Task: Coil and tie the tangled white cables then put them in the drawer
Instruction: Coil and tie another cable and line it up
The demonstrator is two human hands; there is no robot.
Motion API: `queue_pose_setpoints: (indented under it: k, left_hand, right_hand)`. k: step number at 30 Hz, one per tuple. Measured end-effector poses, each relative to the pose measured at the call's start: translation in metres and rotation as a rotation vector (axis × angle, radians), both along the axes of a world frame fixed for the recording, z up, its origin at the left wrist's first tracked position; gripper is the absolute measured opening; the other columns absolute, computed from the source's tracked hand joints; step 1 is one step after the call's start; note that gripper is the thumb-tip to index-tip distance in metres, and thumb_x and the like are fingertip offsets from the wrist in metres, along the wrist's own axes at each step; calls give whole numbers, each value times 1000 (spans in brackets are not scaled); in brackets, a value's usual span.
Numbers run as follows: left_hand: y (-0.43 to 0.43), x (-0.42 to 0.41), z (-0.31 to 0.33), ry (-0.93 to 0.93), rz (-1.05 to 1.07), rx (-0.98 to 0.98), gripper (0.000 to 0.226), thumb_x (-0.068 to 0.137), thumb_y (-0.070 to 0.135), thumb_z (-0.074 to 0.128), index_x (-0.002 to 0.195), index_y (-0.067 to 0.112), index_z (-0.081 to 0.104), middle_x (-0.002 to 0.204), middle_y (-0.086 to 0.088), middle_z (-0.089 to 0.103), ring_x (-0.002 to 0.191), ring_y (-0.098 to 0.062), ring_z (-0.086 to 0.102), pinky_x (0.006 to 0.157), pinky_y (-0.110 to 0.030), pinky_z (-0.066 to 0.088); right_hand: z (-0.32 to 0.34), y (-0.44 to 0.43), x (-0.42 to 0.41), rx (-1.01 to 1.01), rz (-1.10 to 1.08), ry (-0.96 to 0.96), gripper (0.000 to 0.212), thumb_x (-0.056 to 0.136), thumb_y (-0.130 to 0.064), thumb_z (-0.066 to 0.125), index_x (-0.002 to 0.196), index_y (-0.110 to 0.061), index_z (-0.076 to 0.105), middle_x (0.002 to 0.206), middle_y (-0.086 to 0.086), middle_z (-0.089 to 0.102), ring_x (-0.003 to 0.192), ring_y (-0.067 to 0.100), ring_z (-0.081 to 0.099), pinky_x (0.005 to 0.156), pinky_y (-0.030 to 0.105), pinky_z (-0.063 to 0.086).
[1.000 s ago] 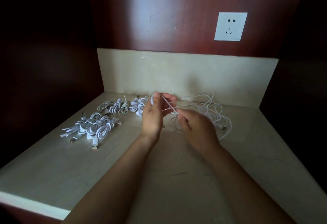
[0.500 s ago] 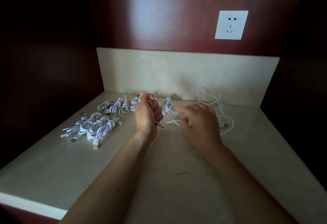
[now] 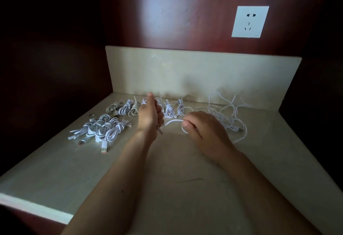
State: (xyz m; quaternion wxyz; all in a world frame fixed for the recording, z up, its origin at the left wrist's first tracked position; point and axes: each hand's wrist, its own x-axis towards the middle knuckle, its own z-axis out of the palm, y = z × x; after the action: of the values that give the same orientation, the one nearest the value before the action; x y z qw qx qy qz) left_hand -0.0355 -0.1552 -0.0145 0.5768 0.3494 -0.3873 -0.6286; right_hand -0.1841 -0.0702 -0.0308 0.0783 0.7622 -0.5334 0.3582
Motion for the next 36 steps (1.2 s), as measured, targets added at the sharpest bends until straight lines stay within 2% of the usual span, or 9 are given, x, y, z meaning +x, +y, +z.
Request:
queue_pose_setpoints:
  k: [5, 10, 12, 15, 23, 29, 31, 34, 36]
  left_hand:
    - [15, -10, 2, -360, -491, 96, 55, 99, 60, 29, 62, 21, 40, 45, 7, 34, 33, -4, 28, 34, -13, 18]
    - [24, -11, 5, -411, -890, 152, 77, 88, 76, 14, 53, 20, 52, 49, 5, 36, 34, -1, 22, 37, -16, 8]
    - [24, -10, 5, -414, -991, 198, 73, 80, 82, 18, 65, 18, 50, 49, 5, 34, 33, 0, 21, 33, -13, 10]
    - [26, -10, 4, -459, -1040, 158, 60, 78, 77, 32, 69, 19, 46, 50, 7, 30, 34, 2, 20, 31, -10, 11]
    - [30, -14, 2, -565, -790, -80, 47, 103, 50, 26, 70, 21, 42, 51, 6, 26, 40, -4, 19, 36, -15, 14]
    - [25, -16, -8, -822, -190, -508, 44, 105, 40, 33, 84, 17, 64, 60, 3, 59, 44, 1, 46, 51, -16, 37]
    - [26, -20, -10, -690, -106, -545, 44, 106, 37, 32, 92, 13, 66, 69, 1, 67, 41, 1, 44, 49, -18, 36]
    - [24, -20, -4, -387, -17, -407, 47, 107, 33, 28, 96, 6, 65, 67, 5, 70, 41, -8, 42, 41, -17, 33]
    - [21, -19, -4, -255, -39, -295, 46, 107, 33, 27, 91, 12, 65, 73, 4, 73, 51, -8, 52, 50, -19, 42]
  right_hand:
    - [6, 2, 6, -85, 37, -16, 26, 97, -33, 41, 88, -20, 61, 79, -6, 59, 77, 17, 53, 69, 36, 40]
    - [4, 10, 0, -20, -86, -318, 20, 85, -47, 59, 80, -29, 53, 69, -14, 59, 67, 5, 58, 65, 26, 44]
    - [0, 5, -5, 22, -126, -425, 23, 82, -43, 67, 81, -27, 51, 70, -15, 59, 67, 5, 60, 66, 31, 48]
    - [-5, -2, -8, 83, -31, -534, 12, 86, -34, 61, 86, -30, 50, 74, -13, 61, 69, 13, 65, 70, 40, 51]
    - [-11, -6, -9, 95, -23, -517, 15, 96, -11, 51, 95, -26, 52, 74, -9, 68, 74, 8, 63, 71, 30, 49]
    - [-13, -6, -10, 70, -205, -467, 7, 91, -21, 59, 89, -26, 55, 72, -8, 63, 68, 11, 60, 68, 37, 50]
    - [-12, -5, -8, 76, -229, -420, 6, 90, -26, 59, 87, -29, 55, 71, -11, 64, 69, 9, 61, 67, 33, 48]
    - [-14, -5, -9, 103, -195, -381, 7, 91, -33, 58, 88, -27, 59, 74, -12, 67, 73, 9, 64, 69, 33, 50]
    - [-16, -5, -9, 120, -155, -341, 11, 91, -34, 56, 88, -26, 61, 76, -13, 67, 75, 9, 63, 70, 35, 51]
